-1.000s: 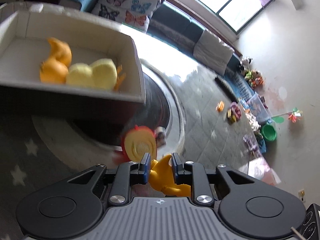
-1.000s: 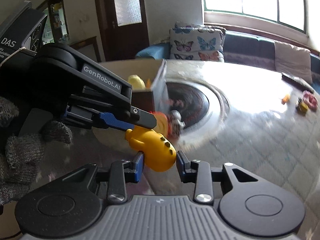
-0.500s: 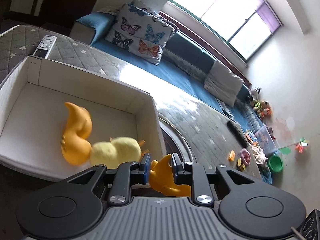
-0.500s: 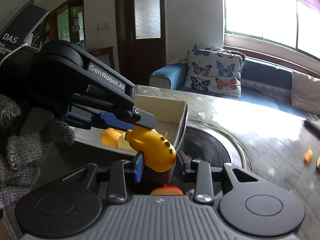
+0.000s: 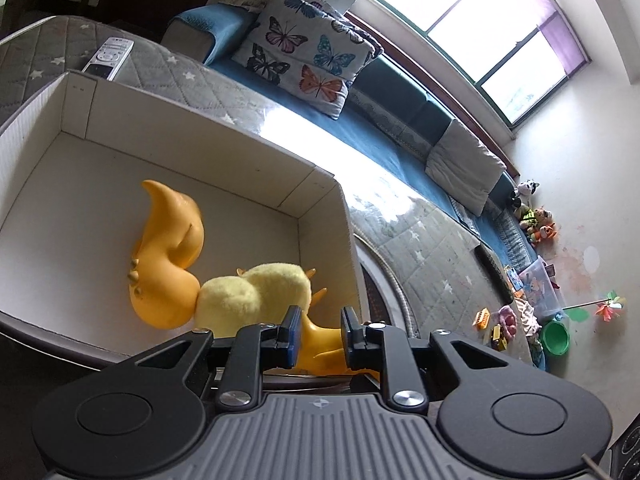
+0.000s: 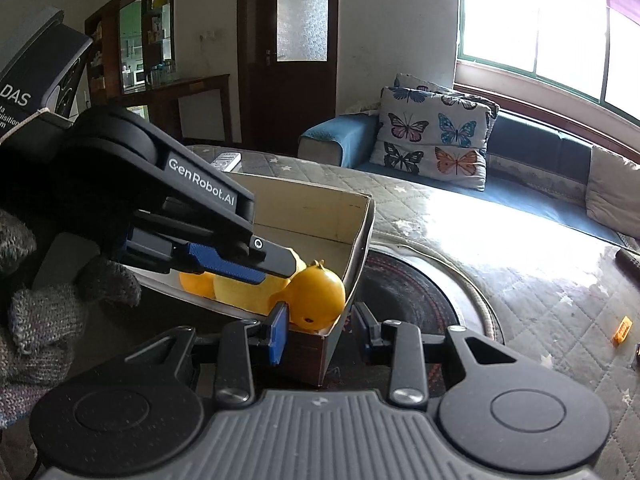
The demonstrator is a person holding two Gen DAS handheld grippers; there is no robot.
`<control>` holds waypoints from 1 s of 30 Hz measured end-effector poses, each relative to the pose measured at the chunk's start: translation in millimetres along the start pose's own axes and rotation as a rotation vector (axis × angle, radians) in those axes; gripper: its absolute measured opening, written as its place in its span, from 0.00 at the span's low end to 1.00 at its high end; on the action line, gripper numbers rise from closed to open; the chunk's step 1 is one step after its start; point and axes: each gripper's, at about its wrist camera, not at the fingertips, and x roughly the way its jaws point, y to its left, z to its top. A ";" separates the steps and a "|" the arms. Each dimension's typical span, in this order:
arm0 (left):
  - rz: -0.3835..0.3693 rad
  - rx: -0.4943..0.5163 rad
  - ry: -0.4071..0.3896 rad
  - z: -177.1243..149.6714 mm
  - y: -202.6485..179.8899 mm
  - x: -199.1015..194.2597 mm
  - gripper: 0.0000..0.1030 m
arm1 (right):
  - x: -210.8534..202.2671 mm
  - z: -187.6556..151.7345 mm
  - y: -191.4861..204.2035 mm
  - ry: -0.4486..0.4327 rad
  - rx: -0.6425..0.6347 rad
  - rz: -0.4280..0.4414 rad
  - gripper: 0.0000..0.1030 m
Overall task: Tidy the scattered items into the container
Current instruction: 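Lift the orange duck with both grippers and lower it into the white box, then open both grippers to release the duck and pull back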
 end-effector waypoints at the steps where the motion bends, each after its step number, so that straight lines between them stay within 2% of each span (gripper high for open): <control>1: 0.002 -0.002 0.001 -0.1 0.7 0.6 0.22 | 0.8 0.4 0.9 -0.001 -0.001 0.000 0.33; 9: 0.018 -0.022 -0.011 -0.8 7.5 -4.4 0.22 | 7.1 3.8 8.3 -0.013 -0.007 0.002 0.29; 18: 0.023 -0.031 -0.010 -0.3 14.5 -9.3 0.22 | 18.3 2.4 9.6 -0.011 0.004 0.010 0.28; 30: 0.019 0.004 0.000 -10.4 8.8 -16.1 0.24 | -11.4 -13.7 3.0 -0.040 0.031 -0.008 0.30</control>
